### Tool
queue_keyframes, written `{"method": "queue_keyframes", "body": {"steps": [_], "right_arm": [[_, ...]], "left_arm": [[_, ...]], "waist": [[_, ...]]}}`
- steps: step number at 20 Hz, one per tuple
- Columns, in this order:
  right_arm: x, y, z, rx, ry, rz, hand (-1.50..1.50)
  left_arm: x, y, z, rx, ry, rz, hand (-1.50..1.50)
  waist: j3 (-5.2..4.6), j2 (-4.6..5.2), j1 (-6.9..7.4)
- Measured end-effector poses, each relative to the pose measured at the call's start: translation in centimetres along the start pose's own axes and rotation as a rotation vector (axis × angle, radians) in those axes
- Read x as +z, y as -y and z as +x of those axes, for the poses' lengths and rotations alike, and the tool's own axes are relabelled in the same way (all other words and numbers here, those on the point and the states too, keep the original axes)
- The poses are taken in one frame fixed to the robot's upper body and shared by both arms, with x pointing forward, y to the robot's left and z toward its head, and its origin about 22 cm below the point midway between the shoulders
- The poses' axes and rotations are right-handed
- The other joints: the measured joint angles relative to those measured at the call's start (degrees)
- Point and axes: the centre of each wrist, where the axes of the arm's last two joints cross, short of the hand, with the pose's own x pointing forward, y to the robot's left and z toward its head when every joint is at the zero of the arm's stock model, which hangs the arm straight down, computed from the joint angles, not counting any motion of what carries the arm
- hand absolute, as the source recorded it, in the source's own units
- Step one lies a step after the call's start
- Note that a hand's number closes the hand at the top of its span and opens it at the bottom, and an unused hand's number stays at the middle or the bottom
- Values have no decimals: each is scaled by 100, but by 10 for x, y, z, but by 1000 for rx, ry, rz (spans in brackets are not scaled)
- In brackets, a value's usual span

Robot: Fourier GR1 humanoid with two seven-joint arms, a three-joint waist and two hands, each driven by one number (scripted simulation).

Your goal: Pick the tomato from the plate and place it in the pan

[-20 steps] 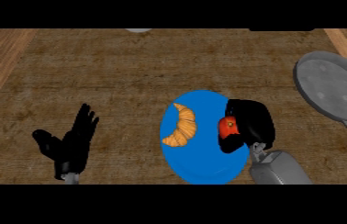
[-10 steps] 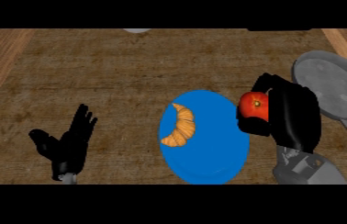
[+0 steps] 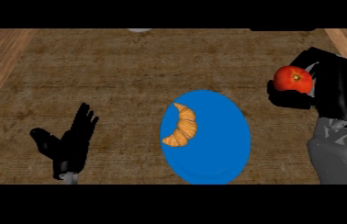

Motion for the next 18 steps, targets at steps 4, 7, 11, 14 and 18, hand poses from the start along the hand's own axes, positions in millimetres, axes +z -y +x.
{"method": "queue_keyframes", "body": {"steps": [4, 7, 11, 14, 18], "right_arm": [[-28, -2, -28, -30, -31, -28, 150], [-52, -3, -45, 7, -49, -62, 150], [-83, -13, -86, 31, -77, -96, 150], [-105, -20, -111, 57, -99, -115, 150], [-120, -27, -150, 21, -126, -118, 150]], "left_arm": [[0, -3, -6, -1, 17, -6, 0], [-1, 0, -5, -5, 21, -8, 0], [-2, 3, -3, -4, 20, -19, 0], [-2, 5, 0, -10, 16, -28, 0], [-3, 9, -1, -14, 24, -35, 0]], "waist": [[5, 3, 10], [8, 6, 31], [10, 29, 82], [6, 51, 129], [14, 76, 181]]}}
